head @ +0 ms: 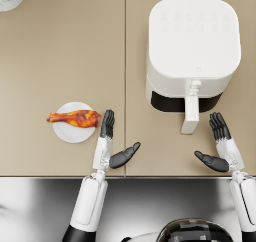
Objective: Pick up the drumstick and place it into the air fryer
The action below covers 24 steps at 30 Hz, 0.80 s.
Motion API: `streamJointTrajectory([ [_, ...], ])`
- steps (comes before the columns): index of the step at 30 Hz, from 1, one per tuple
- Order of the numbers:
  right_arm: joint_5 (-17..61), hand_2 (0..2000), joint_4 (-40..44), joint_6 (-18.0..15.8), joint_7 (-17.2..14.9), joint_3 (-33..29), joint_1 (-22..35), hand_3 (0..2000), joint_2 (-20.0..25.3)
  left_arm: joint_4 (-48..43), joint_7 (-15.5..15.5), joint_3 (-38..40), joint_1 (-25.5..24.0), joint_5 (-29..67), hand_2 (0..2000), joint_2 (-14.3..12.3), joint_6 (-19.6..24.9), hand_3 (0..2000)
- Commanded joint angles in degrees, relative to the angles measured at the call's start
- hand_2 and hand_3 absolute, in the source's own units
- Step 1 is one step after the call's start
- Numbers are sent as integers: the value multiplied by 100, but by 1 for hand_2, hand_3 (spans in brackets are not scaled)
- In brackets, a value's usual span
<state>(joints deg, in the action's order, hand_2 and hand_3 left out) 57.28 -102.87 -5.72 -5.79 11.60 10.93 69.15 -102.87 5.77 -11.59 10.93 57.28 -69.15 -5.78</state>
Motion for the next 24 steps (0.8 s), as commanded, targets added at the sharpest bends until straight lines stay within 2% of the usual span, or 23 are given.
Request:
streamJointTrajectory([
  [1,0,0,0,0,0,0,0,0,0,0,0,0,0,0,0,0,0,0],
  [20,0,0,0,0,0,0,0,0,0,0,0,0,0,0,0,0,0,0],
  [21,0,0,93,0,0,172,10,0,6,93,0,-171,10,0,0,-6,0,0],
  [24,0,0,41,361,365,167,92,0,111,-223,-364,261,-84,0,0,-15,365,0],
])
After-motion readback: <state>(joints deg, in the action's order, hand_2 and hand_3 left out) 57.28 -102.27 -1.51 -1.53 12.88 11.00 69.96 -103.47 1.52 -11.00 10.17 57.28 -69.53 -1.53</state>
